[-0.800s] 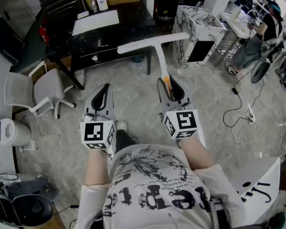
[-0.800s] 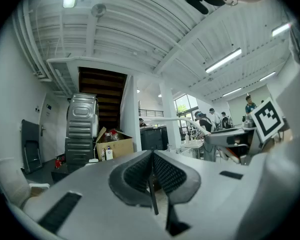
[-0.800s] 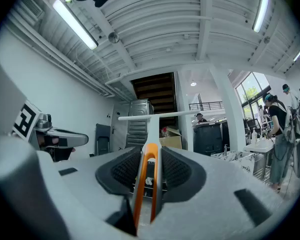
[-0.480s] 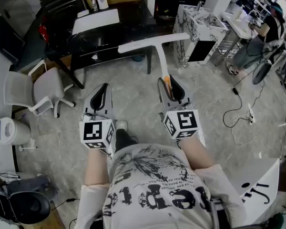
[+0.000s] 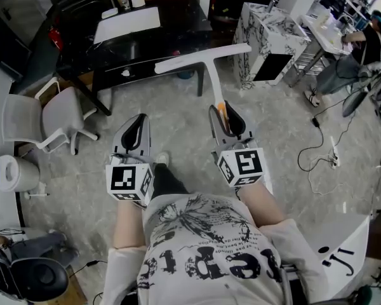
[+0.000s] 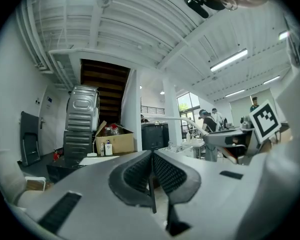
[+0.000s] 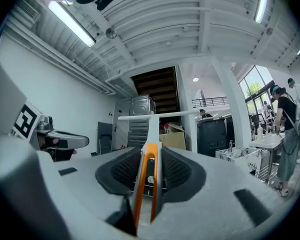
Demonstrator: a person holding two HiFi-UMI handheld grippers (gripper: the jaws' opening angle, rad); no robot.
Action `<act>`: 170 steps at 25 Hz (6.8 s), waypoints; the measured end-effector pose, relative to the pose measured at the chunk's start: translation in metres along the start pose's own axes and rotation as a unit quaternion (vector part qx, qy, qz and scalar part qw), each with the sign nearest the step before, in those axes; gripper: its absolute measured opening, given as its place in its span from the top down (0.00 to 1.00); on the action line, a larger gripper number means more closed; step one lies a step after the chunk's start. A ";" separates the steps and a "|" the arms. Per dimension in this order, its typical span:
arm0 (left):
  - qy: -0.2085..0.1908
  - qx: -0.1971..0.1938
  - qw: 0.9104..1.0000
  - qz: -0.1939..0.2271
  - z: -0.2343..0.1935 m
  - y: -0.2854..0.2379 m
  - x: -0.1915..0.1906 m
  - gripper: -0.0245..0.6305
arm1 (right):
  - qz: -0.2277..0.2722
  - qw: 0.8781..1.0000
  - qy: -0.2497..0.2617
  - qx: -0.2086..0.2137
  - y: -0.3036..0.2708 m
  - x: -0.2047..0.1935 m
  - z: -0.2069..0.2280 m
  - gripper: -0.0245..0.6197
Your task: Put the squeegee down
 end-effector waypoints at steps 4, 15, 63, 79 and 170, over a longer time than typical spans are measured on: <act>0.004 -0.002 1.000 0.002 -0.018 -0.027 -0.011 0.94 | -0.005 1.000 0.001 0.002 -0.032 -0.003 0.008 0.77; 0.005 -0.034 0.999 0.019 -0.128 -0.164 -0.044 0.94 | -0.010 1.000 0.003 -0.021 -0.202 -0.002 0.022 0.77; 0.003 -0.026 0.999 -0.020 -0.342 -0.648 -0.141 0.94 | -0.163 0.982 -0.061 -0.070 -0.753 -0.051 0.261 0.77; 0.003 -0.030 0.998 -0.052 -0.333 -0.680 -0.154 0.94 | -0.295 0.947 -0.050 -0.119 -0.800 -0.124 0.305 0.77; -0.012 -0.017 1.000 -0.013 -0.336 -0.693 -0.130 0.94 | 0.020 0.998 0.047 0.041 -0.744 0.010 0.264 0.98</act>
Point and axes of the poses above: the fingertips, and each gripper's own axes: y backward along the fingers, z to its right, x out of its top, the point moved 10 cm from there along y, backward along the fingers, and after that the axes turned 14 degrees about -y, right-handed, at the moved point
